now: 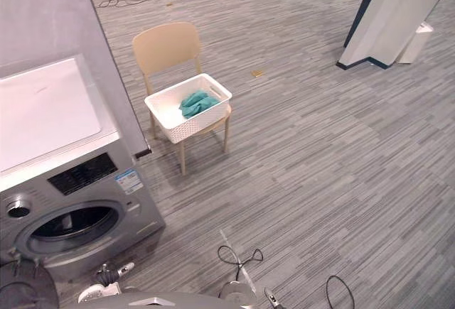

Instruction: Pick up the laundry basket with both hands and put the clothes into the washing machine.

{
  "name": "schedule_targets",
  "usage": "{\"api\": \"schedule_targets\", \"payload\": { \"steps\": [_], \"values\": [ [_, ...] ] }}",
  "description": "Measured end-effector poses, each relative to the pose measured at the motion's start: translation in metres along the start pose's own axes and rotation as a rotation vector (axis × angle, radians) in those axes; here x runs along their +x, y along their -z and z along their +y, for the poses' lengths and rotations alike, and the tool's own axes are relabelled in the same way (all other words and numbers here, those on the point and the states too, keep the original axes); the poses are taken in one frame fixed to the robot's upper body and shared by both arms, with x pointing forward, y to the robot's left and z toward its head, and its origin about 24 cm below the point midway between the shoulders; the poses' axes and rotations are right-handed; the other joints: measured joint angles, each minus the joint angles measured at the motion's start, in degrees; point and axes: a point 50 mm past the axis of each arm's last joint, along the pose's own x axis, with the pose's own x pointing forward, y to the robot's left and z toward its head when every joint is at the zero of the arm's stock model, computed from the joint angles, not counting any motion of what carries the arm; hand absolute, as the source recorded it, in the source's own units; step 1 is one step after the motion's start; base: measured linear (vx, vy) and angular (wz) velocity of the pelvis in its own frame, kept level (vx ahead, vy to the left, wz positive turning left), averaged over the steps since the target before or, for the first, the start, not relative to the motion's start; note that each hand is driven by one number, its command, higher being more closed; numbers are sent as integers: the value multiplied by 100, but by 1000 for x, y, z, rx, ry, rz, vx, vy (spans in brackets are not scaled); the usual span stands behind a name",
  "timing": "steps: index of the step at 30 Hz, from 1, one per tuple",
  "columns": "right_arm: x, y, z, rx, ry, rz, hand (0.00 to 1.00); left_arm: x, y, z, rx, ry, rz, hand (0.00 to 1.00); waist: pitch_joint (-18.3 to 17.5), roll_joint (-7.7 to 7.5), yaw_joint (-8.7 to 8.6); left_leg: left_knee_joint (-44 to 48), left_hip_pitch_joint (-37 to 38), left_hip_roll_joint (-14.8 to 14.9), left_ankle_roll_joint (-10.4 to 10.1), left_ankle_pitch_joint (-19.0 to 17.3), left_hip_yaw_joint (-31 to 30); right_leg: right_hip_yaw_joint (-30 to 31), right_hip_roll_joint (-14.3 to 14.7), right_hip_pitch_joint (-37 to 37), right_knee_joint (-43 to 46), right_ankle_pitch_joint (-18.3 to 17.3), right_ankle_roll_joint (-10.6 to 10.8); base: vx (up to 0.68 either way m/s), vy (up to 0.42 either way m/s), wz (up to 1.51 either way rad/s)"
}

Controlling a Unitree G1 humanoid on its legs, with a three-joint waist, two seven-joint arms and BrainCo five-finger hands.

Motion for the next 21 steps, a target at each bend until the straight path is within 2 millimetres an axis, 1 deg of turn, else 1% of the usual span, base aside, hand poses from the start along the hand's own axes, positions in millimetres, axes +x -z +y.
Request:
{"api": "schedule_targets", "payload": {
  "steps": [1, 2, 3, 4, 5, 6, 7, 8, 9, 10, 11, 12, 13, 14, 15, 16, 17, 18, 19, 20, 21],
  "values": [
    [1, -3, 2, -8, -5, -8, 0, 0, -1, -1, -5, 4, -6, 0, 25, -6, 13, 145, -129, -200, -27, -198, 1, 28, -3, 97, -72, 14, -23, 223, -102, -32],
    [2, -9, 8, -17, -21, -21, 0, 0, -1, -3, -9, 17, -2, 0, 60, 1, 66, 79, -312, -629, -123, -498, 31, 102, -5, 252, -205, 27, -53, 233, -50, -30],
    [3, -14, 19, -19, -48, -37, 0, -1, 1, -5, -18, 19, 8, 0, 104, 31, 115, -383, -465, -1081, -187, -718, 38, 124, -4, 369, -300, 28, -60, 284, -17, -34],
    [4, -16, 25, -18, -62, -43, 0, 0, 1, -4, -21, 17, 8, 0, 113, 40, 149, -842, -506, -1285, -235, -753, 78, 134, -8, 400, -326, 29, -63, 290, 31, -38],
    [5, -20, 37, -14, -92, -53, 0, 0, 1, -3, -19, 17, 9, 0, 124, 61, 218, -2172, -464, -1630, -247, -699, 248, 169, -10, 432, -365, 52, -23, 309, 70, -31],
    [5, -24, 46, -18, -113, -69, 0, 0, 2, -4, -18, 20, 17, 0, 127, 97, 263, -3700, -325, -1889, -208, -313, 357, 174, 18, 484, -456, 24, 22, 274, 74, -30],
    [5, -26, 50, -26, -124, -78, 0, 0, 2, -5, -21, 23, 19, 0, 136, 108, 326, -4127, -298, -1963, -105, 123, 350, 213, 40, 507, -490, -2, 72, 241, 75, -38],
    [5, -24, 58, -48, -149, -81, 0, 0, 3, -2, -34, 13, 21, 0, 133, 80, 430, -4332, -194, -2034, 98, 565, 362, 345, 46, 560, -553, -24, 173, 296, 71, -17],
    [3, -21, 75, -67, -199, -79, 0, 2, -1, 0, -36, 1, 20, 0, 175, -66, 369, -4381, -106, -2251, 253, 449, 354, 378, -101, 731, -653, -50, 289, 472, 87, 3],
    [2, -16, 82, -77, -222, -73, 0, 3, -5, 2, -40, -7, 14, 0, 250, -196, 342, -4283, -71, -2411, 364, 236, 356, 283, -272, 827, -599, -98, 347, 472, 86, 34],
    [0, -13, 86, -87, -237, -71, 0, 4, -7, 2, -45, -8, 13, 0, 272, -240, 361, -4221, 4, -2519, 401, 73, 362, 273, -409, 860, -419, -150, 391, 373, 77, 24],
    [0, -12, 88, -89, -245, -72, 0, 4, -7, 1, -45, -10, 14, 0, 271, -247, 381, -4251, 109, -2588, 410, -10, 362, 285, -500, 853, -193, -200, 424, 333, 124, 15],
    [-1, -10, 89, -92, -255, -68, 0, 4, -4, 0, -24, -6, 29, 0, 250, -209, 372, -4425, 448, -2710, 452, -156, 360, 440, -775, 460, 1123, -338, 622, 330, 134, 9],
    [-1, -8, 90, -97, -260, -64, 0, 4, -4, 0, -2, -2, 33, 0, 250, -206, 355, -4495, 598, -2758, 453, -204, 359, 567, -922, 177, 1909, -312, 683, 396, 161, 11],
    [-1, -10, 90, -98, -267, -74, 0, 6, -7, 1, 32, -5, 42, 0, 274, -263, 313, -4527, 863, -2848, 436, -296, 326, 848, -1172, -390, 3543, -43, 918, 272, 95, 18],
    [-1, -12, 88, -99, -267, -82, 0, 6, -4, 6, 18, -36, 70, 0, 265, -284, 273, -4486, 961, -2873, 431, -353, 294, 931, -1238, -648, 4233, 74, 982, 372, 77, 44],
    [-1, -17, 82, -104, -267, -106, 0, 4, 1, 15, 77, -55, 89, 0, 272, -321, 213, -4456, 1199, -2954, 465, -399, 118, 994, -1328, -1014, 5240, 107, 946, 405, 21, 76],
    [0, -20, 70, -99, -239, -109, 0, 3, 4, 18, 121, -51, 100, 0, 293, -339, 186, -4465, 1400, -3010, 475, -420, -115, 921, -1347, -1173, 5636, -6, 903, 405, -12, 92],
    [1, -19, 63, -91, -215, -101, 0, 3, 4, 18, 134, -50, 107, 0, 300, -339, 163, -4465, 1471, -3025, 475, -420, -259, 841, -1359, -1221, 5627, -127, 883, 363, -65, 124],
    [1, -15, 50, -55, -175, -89, 0, 3, 3, 18, 165, -41, 104, 0, 310, -337, 120, -4471, 1559, -3040, 470, -423, -549, 642, -1498, -1337, 5427, -359, 808, 298, -100, 142],
    [1, -8, 38, -24, -139, -65, 0, 4, 0, 16, 190, -28, 92, 0, 391, -325, 89, -4486, 1689, -3037, 423, -449, -795, 443, -1763, -1330, 5029, -525, 766, 267, -106, 138]
  ]
}}
